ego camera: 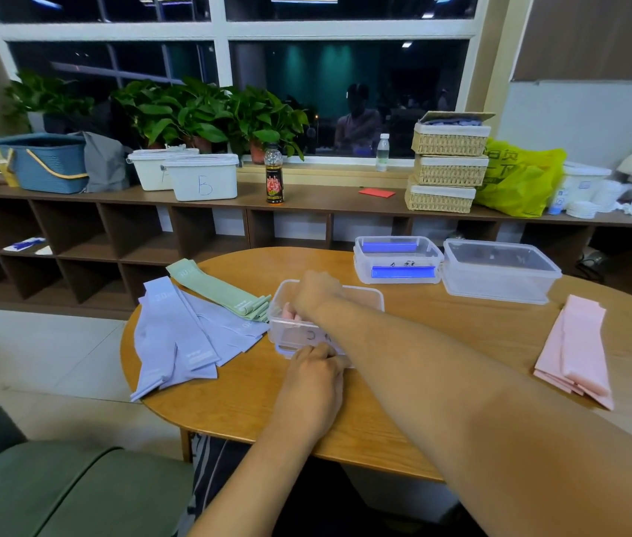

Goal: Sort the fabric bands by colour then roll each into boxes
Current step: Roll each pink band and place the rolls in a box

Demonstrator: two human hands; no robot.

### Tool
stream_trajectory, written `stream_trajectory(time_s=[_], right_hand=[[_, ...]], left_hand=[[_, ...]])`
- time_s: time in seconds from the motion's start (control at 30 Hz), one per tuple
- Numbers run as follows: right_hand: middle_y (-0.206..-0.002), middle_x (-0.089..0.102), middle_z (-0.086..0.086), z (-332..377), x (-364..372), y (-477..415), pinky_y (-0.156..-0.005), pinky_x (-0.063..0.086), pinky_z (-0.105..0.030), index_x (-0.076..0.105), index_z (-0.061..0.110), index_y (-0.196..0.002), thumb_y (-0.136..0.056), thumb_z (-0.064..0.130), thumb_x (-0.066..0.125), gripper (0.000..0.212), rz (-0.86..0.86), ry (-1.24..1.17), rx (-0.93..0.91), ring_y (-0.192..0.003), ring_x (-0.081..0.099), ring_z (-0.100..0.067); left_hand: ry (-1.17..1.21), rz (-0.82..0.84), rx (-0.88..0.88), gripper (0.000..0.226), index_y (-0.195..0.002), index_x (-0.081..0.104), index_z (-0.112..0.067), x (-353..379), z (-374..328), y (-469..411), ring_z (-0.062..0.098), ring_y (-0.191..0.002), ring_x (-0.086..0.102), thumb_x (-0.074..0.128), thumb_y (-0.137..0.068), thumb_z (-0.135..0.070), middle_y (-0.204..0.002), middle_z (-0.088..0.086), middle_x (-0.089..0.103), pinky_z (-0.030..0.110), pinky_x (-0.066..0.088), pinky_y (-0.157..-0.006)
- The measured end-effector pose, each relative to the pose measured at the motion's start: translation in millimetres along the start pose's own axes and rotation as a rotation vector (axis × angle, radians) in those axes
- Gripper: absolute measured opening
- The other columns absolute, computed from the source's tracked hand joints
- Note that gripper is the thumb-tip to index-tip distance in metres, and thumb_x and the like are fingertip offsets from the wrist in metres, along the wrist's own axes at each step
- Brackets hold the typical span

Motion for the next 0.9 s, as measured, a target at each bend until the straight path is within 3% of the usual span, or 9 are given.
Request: stream_trajectory(time_s=[0.1, 0.2, 0.33, 0.43, 0.53, 0.63, 0.8, 0.9], right_hand=[[-0.084, 0.072, -0.002, 2.2, -2.7, -2.3, -0.064, 0.057, -0.032, 0.072, 0.021, -0.085, -0.087, 0.030, 0.080, 0.012, -0.012, 0.057, -0.071, -0.076, 0.069, -0.018], [-0.082, 0.070, -0.001, 0.8, -10.7, -3.5, -0.065, 0.056, -0.033, 0.069, 0.021, -0.082, -0.094, 0.029, 0.069, 0.015, -0.036, 0.060, -0.145, -0.076, 0.066, -0.018], [-0.094, 0.076, 0.004, 9.2, -5.8, 5.6, -0.080, 0.059, -0.038, 0.080, 0.023, -0.092, -0.097, 0.025, 0.064, 0.018, 0.074, 0.004, -0.356, -0.092, 0.069, -0.017], [-0.100, 0.070, 0.019, 7.7, -6.0, 30.6, -0.080, 0.048, -0.025, 0.075, 0.037, -0.092, -0.101, 0.033, 0.060, 0.018, 0.190, 0.011, -0.519, -0.095, 0.062, -0.005], [-0.110, 0.071, 0.020, -13.9, -11.7, 49.4, -0.094, 0.051, -0.031, 0.075, 0.041, -0.102, -0.102, 0.045, 0.055, 0.021, 0.267, 0.033, -0.568, -0.105, 0.063, -0.004], [-0.115, 0.070, 0.017, -37.1, -16.2, 57.5, -0.102, 0.051, -0.034, 0.074, 0.036, -0.115, -0.105, 0.042, 0.059, 0.020, 0.299, 0.070, -0.606, -0.109, 0.063, -0.007], [-0.108, 0.071, 0.013, -51.0, -19.6, 66.2, -0.094, 0.055, -0.042, 0.073, 0.032, -0.112, -0.109, 0.037, 0.053, 0.021, 0.297, 0.158, -0.648, -0.100, 0.066, -0.014], [-0.106, 0.070, 0.014, -52.4, -23.2, 69.1, -0.089, 0.056, -0.039, 0.073, 0.033, -0.115, -0.110, 0.037, 0.051, 0.023, 0.278, 0.203, -0.652, -0.095, 0.067, -0.013]], left_hand=[[0.004, 0.007, 0.000, 0.028, -0.112, 0.082, -0.029, -1.1, -0.3, 0.5, 0.023, -0.093, 0.059, 0.062, -0.095, -0.017, -0.104, -0.004, 0.067, 0.037, 0.051, -0.083], [0.002, -0.003, -0.006, 0.028, -0.115, 0.081, -0.029, -6.1, -3.0, 1.1, 0.022, -0.096, 0.058, 0.063, -0.097, -0.018, -0.103, -0.005, 0.067, 0.035, 0.049, -0.085], [0.010, 0.007, -0.025, 0.026, -0.117, 0.078, -0.027, -10.6, -4.2, 1.3, 0.020, -0.104, 0.057, 0.060, -0.100, -0.018, -0.108, -0.005, 0.066, 0.034, 0.048, -0.090], [0.014, 0.023, -0.034, 0.029, -0.120, 0.078, -0.028, -11.1, -3.5, 2.2, 0.018, -0.107, 0.057, 0.058, -0.102, -0.017, -0.113, -0.008, 0.066, 0.034, 0.050, -0.093], [0.004, 0.022, -0.043, 0.029, -0.120, 0.079, -0.028, -12.6, -2.6, 3.2, 0.019, -0.110, 0.059, 0.060, -0.101, -0.016, -0.117, -0.007, 0.069, 0.036, 0.052, -0.095], [0.002, 0.034, -0.054, 0.029, -0.121, 0.080, -0.026, -11.9, -1.9, 3.1, 0.021, -0.112, 0.061, 0.061, -0.102, -0.015, -0.121, -0.006, 0.071, 0.036, 0.052, -0.096], [-0.008, 0.056, -0.067, 0.031, -0.124, 0.079, -0.028, -12.5, -4.3, 3.0, 0.021, -0.115, 0.058, 0.059, -0.103, -0.015, -0.128, -0.008, 0.069, 0.033, 0.049, -0.097], [-0.015, 0.055, -0.065, 0.032, -0.122, 0.079, -0.030, -13.5, -4.9, 2.7, 0.021, -0.114, 0.059, 0.060, -0.103, -0.014, -0.128, -0.008, 0.070, 0.034, 0.050, -0.095]])
Point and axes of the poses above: each hand's wrist, its own y-axis away from the middle knuckle, its own x-axis out of the palm, z = x × y, the point moved 10 cm from there along -y, towards the middle knuckle
